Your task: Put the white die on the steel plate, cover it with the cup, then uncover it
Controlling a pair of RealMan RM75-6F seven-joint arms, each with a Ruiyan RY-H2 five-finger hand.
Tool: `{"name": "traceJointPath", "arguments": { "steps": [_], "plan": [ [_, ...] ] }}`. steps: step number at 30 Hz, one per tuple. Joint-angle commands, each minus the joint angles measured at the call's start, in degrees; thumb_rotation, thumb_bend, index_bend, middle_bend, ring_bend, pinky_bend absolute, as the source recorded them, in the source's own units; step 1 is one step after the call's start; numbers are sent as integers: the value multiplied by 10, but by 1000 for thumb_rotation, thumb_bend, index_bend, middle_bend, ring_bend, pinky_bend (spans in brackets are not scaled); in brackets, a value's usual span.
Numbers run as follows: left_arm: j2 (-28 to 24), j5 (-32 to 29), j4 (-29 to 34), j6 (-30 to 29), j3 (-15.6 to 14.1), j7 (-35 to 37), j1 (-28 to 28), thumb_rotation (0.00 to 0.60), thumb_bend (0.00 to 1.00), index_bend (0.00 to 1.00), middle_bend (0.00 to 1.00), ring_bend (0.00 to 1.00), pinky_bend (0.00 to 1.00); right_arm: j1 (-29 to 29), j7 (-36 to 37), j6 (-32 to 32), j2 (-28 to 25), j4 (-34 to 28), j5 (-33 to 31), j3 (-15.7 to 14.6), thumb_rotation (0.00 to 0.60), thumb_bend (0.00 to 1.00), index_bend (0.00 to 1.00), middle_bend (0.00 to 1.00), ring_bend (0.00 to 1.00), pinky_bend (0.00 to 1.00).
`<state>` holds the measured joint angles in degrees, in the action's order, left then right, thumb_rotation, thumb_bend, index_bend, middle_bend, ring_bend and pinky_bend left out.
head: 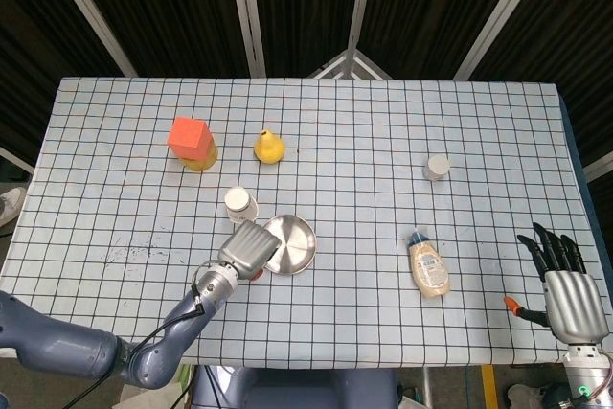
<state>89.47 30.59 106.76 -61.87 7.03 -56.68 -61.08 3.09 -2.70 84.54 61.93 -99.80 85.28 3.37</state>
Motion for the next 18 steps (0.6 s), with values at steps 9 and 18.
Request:
{"name": "traceJointPath", "arguments": {
  "steps": [9, 18],
  "plan": [
    [119, -85, -186, 46, 31, -17, -69, 600, 449, 569, 873, 786, 750, 1, 18, -2, -3, 10, -13, 7, 600, 143, 171, 33, 87, 0],
    [180, -97, -286, 66, 36, -19, -92, 600, 358, 469, 868, 777, 744, 4, 32, -10, -5, 20, -21, 10, 600, 143, 171, 33, 87, 0]
  ]
}}
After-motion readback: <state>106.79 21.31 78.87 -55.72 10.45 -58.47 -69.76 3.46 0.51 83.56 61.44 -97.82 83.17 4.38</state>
